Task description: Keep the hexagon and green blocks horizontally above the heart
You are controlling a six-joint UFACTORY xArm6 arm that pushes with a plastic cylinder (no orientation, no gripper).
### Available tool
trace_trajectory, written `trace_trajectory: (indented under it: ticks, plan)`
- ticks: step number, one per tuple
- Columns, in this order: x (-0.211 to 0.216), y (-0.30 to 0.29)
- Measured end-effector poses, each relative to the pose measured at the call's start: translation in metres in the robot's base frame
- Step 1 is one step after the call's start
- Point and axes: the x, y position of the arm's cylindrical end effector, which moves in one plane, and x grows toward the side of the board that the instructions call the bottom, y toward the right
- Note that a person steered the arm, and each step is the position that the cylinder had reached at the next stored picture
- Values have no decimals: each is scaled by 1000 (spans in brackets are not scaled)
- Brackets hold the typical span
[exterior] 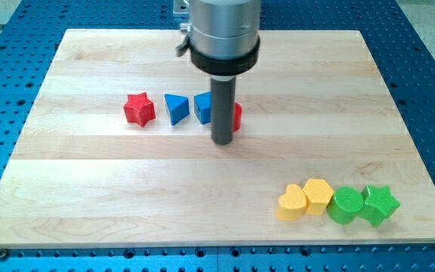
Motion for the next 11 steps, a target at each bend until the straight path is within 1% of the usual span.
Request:
trace_trajectory:
  ticks: [1,2,3,4,5,6,7,8,9,10,11]
  plan:
    - [-15,28]
    - [-15,39]
    - [-13,94]
    - [32,158]
    - [103,212]
    - [140,264]
    - [157,255]
    - [156,203]
    - [139,161]
    - [116,135]
    - [112,130]
